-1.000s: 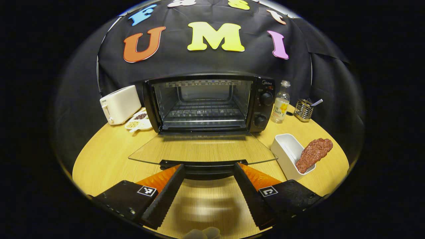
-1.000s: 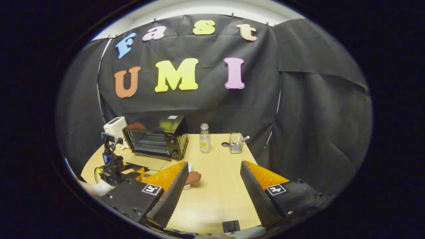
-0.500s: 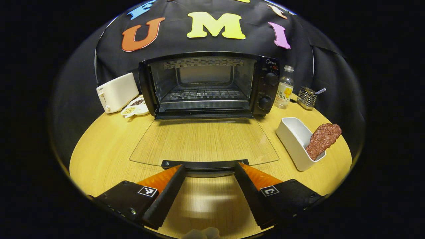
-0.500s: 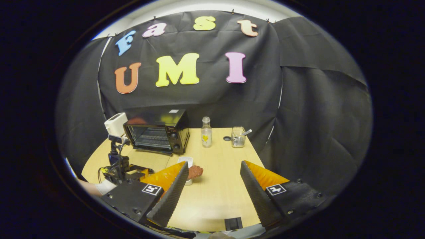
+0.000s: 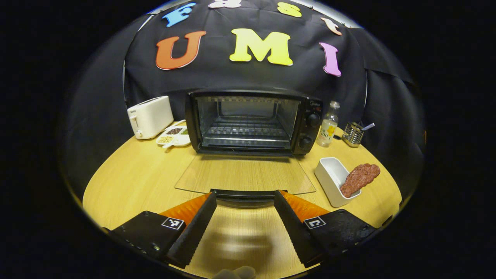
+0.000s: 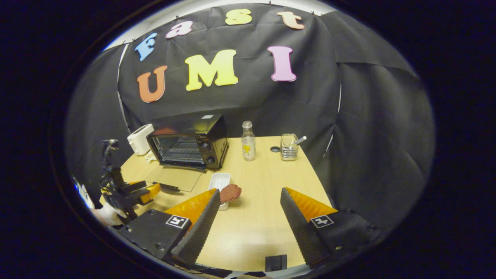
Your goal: Open the electric oven with the left hand, put the food in, and close the electric oven.
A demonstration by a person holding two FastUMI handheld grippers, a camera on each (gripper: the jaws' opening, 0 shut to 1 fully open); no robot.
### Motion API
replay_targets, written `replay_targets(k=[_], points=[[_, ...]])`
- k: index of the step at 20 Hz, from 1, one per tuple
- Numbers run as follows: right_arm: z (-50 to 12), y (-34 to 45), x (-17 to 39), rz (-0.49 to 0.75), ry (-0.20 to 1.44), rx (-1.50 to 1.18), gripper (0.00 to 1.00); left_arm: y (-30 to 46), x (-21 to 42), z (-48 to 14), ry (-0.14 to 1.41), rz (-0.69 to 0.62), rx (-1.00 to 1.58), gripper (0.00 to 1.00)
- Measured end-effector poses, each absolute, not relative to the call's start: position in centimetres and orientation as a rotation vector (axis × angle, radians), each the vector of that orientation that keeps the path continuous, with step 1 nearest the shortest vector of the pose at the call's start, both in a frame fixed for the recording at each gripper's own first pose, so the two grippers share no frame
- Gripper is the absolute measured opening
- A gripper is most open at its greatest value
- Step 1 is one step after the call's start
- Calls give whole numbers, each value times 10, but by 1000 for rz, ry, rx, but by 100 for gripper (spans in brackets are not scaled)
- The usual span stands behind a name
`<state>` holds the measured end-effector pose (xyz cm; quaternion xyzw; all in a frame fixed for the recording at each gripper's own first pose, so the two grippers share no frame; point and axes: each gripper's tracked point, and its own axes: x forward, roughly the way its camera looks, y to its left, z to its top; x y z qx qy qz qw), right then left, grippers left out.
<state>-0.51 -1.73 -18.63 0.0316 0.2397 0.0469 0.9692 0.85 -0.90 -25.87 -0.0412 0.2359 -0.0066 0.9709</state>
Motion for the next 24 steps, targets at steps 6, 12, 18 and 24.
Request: replay_targets(k=[6, 12, 18, 24], points=[[-244, 3, 45, 248, 614, 83, 96, 21, -12, -168, 327, 58, -1, 96], [-300, 29, 86, 402, 817, 181, 85, 26, -41, -87, 206, 154, 66, 95], [-325, 47, 119, 496, 983, 307, 70, -5, -66, -37, 151, 196, 95, 96], [-335, 65, 117, 557, 1169, 517, 27, -25, -65, -36, 154, 213, 109, 96]])
